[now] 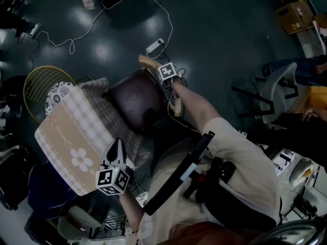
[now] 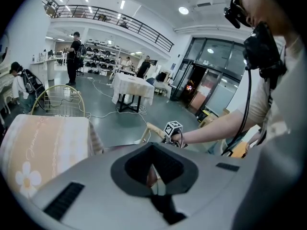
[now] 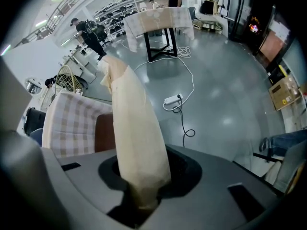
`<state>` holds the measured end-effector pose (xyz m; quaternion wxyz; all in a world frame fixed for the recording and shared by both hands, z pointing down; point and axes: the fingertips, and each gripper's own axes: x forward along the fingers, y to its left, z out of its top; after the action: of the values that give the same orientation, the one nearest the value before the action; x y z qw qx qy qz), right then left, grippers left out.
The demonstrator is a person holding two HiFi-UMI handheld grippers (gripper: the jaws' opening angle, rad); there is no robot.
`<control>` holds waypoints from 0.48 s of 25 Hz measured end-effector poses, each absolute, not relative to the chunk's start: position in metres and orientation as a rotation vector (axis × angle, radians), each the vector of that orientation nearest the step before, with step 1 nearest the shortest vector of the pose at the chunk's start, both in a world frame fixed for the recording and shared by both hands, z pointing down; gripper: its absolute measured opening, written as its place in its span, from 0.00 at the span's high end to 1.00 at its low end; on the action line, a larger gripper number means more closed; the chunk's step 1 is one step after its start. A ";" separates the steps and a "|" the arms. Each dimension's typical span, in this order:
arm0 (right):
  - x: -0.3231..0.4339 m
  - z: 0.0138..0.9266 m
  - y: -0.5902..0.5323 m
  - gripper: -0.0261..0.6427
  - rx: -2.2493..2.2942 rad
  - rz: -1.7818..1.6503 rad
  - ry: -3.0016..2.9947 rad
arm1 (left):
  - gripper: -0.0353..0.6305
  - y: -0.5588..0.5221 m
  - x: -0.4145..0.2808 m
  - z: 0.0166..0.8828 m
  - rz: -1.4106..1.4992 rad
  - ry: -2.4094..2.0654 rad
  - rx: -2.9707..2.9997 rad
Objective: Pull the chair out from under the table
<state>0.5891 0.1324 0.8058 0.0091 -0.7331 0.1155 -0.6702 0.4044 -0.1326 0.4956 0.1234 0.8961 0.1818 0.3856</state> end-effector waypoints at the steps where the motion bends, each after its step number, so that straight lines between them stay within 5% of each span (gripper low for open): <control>1: 0.590 0.806 0.133 0.78 -2.289 -2.084 0.369 | 0.94 -0.131 0.404 0.495 1.124 0.535 2.614; 12: 0.594 0.808 0.158 0.78 -2.284 -2.090 0.326 | 0.94 -0.120 0.412 0.493 1.148 0.574 2.614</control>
<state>0.5939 0.1581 0.8084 0.0144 -0.7335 0.1048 -0.6714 0.4121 -0.1202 0.4931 0.1142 0.8917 0.1959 0.3917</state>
